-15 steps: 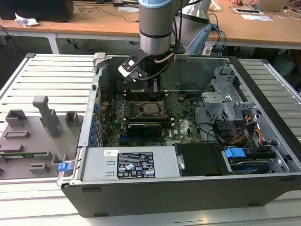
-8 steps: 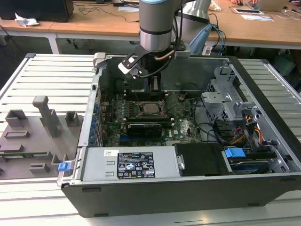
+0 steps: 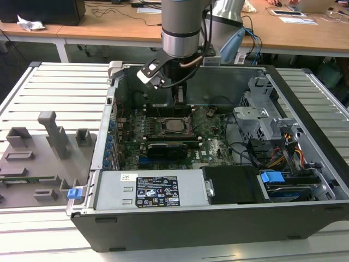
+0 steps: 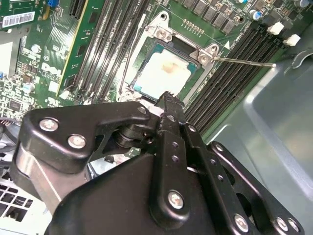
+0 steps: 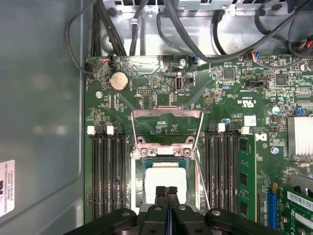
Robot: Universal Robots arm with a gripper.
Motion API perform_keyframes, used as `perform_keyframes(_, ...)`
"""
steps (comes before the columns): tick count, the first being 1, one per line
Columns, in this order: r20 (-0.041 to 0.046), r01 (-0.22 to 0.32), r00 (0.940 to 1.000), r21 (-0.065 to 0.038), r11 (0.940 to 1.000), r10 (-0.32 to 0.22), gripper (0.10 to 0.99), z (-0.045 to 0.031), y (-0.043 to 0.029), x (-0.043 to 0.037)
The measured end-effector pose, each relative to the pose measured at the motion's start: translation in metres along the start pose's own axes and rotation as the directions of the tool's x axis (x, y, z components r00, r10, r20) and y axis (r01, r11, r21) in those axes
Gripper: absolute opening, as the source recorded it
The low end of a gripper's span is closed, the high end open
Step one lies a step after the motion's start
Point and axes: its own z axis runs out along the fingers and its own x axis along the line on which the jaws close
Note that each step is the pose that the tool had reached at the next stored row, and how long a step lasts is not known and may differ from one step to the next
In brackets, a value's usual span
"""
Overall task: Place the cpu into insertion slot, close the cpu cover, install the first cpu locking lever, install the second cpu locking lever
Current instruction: 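Close the cpu cover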
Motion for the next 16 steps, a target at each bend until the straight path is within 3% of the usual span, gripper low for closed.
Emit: perform_keyframes(16, -0.0001, 0.0, 1.0, 0.0, 1.0, 0.0, 0.106, -0.0248, 0.0014, 0.0007)
